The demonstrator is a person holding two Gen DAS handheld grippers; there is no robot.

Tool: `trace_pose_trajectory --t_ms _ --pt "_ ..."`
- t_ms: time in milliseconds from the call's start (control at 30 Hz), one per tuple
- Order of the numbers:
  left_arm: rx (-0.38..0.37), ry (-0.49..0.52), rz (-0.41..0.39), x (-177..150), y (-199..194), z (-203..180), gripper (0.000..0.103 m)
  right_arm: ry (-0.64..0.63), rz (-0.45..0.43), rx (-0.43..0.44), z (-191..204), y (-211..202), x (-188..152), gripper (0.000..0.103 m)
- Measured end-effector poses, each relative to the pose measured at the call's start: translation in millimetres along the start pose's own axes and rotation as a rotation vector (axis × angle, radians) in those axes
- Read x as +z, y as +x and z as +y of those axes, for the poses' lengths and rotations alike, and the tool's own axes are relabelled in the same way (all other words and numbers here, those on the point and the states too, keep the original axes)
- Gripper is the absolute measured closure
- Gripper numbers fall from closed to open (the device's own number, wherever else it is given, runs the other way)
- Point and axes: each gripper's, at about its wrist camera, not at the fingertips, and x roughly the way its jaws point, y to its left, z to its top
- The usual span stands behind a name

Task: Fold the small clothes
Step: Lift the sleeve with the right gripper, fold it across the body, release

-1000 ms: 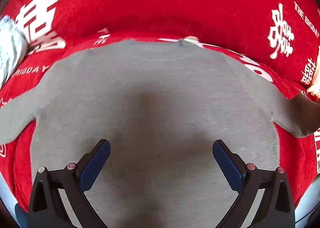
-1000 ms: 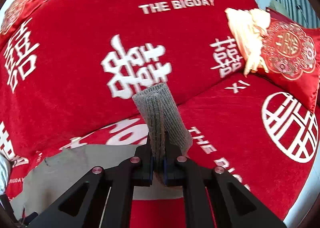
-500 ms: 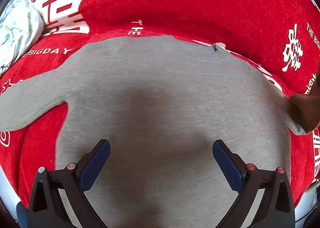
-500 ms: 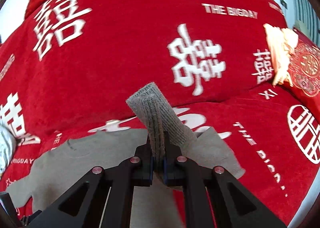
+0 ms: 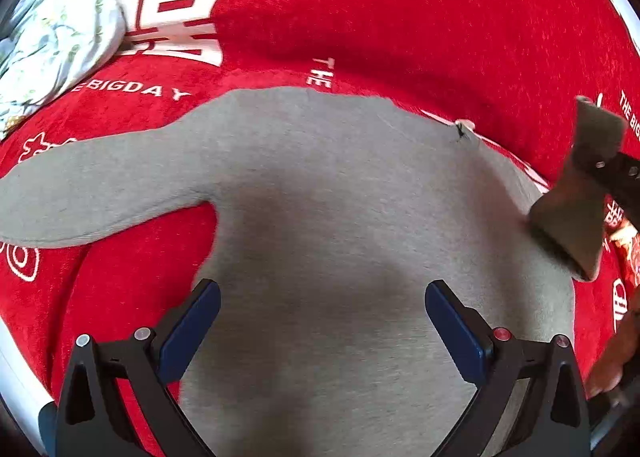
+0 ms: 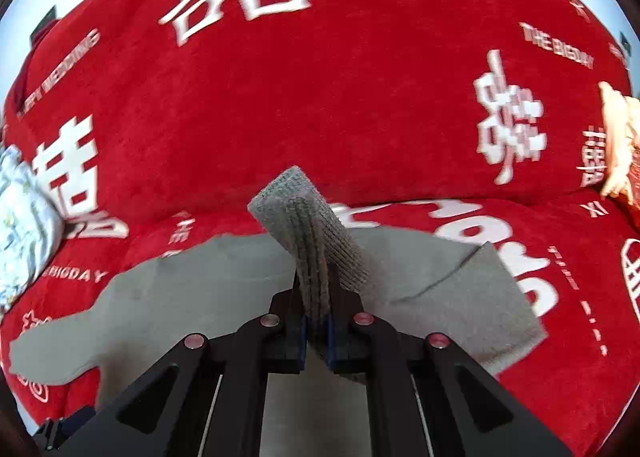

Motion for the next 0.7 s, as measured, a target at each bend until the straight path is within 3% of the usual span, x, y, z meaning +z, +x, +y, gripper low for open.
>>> trace_pose_trajectory --t_ms 267,700 --pt "0.002 -0.063 -0.019 0 -11 33 0.001 -0.098 0.050 0.071 66 18 -23 0.095" --pt "0.010 -0.148 -0.022 -5 -12 62 0.001 -0.161 0.170 0.150 109 55 -57 0.095"
